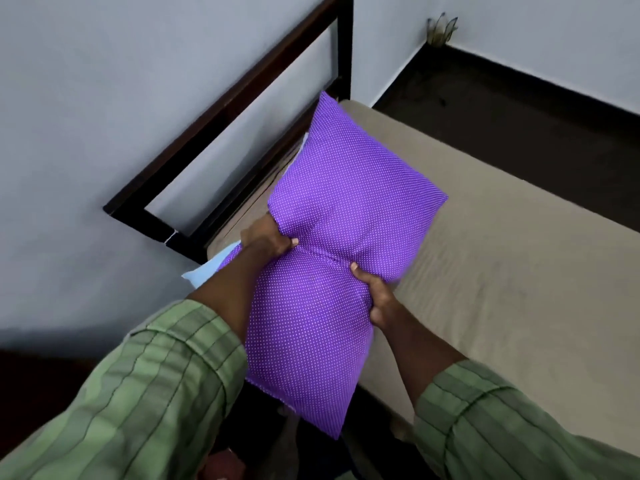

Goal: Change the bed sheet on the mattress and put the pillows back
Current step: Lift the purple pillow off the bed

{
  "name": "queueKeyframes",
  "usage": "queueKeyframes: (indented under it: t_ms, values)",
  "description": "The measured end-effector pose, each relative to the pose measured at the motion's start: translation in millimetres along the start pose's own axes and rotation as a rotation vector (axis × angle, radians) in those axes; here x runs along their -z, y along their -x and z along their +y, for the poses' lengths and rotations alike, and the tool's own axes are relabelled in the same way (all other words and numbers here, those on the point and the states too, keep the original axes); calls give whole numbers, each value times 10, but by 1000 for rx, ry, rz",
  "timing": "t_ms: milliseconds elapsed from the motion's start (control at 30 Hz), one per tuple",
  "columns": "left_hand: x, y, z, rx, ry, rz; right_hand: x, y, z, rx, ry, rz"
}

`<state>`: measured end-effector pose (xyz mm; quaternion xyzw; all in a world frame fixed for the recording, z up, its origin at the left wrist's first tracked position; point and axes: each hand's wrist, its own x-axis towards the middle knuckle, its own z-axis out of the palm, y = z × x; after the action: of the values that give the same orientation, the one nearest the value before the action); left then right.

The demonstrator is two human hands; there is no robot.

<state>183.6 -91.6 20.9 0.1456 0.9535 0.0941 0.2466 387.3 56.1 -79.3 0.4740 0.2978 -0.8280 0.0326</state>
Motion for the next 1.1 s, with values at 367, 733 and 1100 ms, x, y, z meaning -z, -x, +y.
queueKeyframes:
  t_ms: [367, 733, 1100]
  values:
    - [-322, 1792, 1472, -176, -33, 89, 1605, 1487, -178, 104, -65, 57]
    - [-1075, 3338, 2404, -349, -27, 59, 3278, 2713, 172, 273, -184, 131]
    - [-2181, 5091, 3643, -416, 19, -3, 5391, 3960, 482, 372, -281, 233]
